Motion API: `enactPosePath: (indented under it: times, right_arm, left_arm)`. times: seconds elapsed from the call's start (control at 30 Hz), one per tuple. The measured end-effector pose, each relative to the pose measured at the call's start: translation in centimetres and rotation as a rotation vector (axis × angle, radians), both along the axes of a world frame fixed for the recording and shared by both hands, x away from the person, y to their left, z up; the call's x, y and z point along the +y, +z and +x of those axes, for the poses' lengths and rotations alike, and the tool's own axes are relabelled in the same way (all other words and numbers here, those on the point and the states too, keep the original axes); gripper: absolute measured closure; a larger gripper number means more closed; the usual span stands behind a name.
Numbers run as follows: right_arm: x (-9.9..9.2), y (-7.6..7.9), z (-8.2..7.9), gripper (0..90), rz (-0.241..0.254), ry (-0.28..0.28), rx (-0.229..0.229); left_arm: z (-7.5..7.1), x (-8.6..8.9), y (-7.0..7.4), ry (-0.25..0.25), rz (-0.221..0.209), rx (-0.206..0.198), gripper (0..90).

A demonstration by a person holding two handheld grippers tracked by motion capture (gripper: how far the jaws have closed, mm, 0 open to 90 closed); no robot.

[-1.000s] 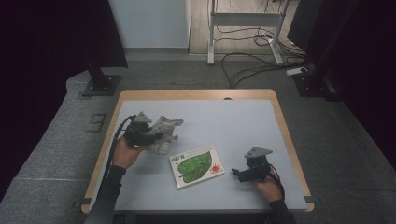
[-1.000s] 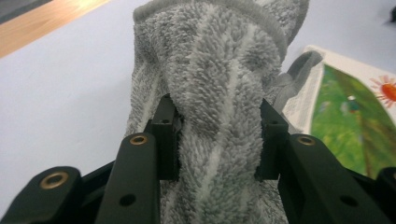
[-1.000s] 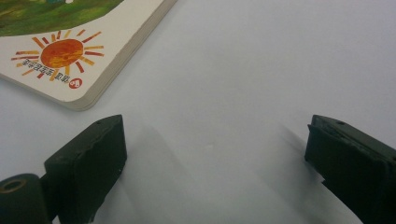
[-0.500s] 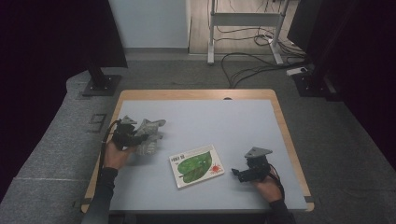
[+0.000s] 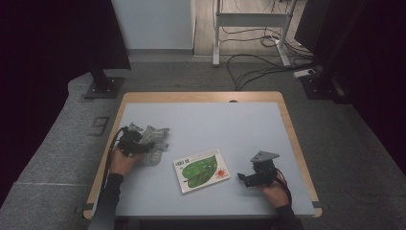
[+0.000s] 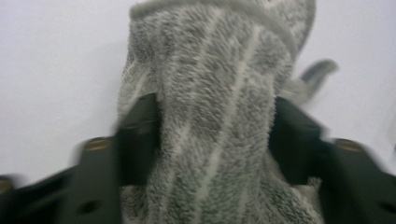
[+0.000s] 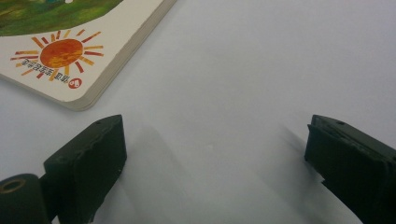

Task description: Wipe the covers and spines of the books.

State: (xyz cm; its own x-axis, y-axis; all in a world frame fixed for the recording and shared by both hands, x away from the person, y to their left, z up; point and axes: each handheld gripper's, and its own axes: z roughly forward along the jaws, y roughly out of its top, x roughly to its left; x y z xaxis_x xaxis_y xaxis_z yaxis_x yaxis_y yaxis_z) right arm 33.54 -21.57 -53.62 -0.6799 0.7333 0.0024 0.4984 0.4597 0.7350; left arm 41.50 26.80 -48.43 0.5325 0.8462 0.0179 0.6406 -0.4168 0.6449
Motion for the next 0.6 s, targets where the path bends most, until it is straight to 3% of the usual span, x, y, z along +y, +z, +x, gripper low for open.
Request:
enactPosePath:
  times: [0.1, 0.27, 0.4, 0.6]
  right_arm:
    - [0.0, 0.0, 0.0, 5.0, 0.0, 0.0, 0.001]
    - [0.0, 0.0, 0.0, 5.0, 0.0, 0.0, 0.0]
    - [0.0, 0.0, 0.0, 5.0, 0.0, 0.0, 0.0]
    - [0.0, 0.0, 0.0, 5.0, 0.0, 0.0, 0.0]
  left_arm:
    - [-0.5, 0.3, 1.0, 0.009, -0.03, -0.019, 16.6]
    - [-1.9, 0.3, 2.6, -0.015, -0.081, -0.047, 11.9]
    - [-3.4, -0.6, 3.3, -0.093, -0.078, -0.048, 5.5]
    - [-5.3, -2.8, 3.2, -0.217, -0.071, -0.01, 0.0]
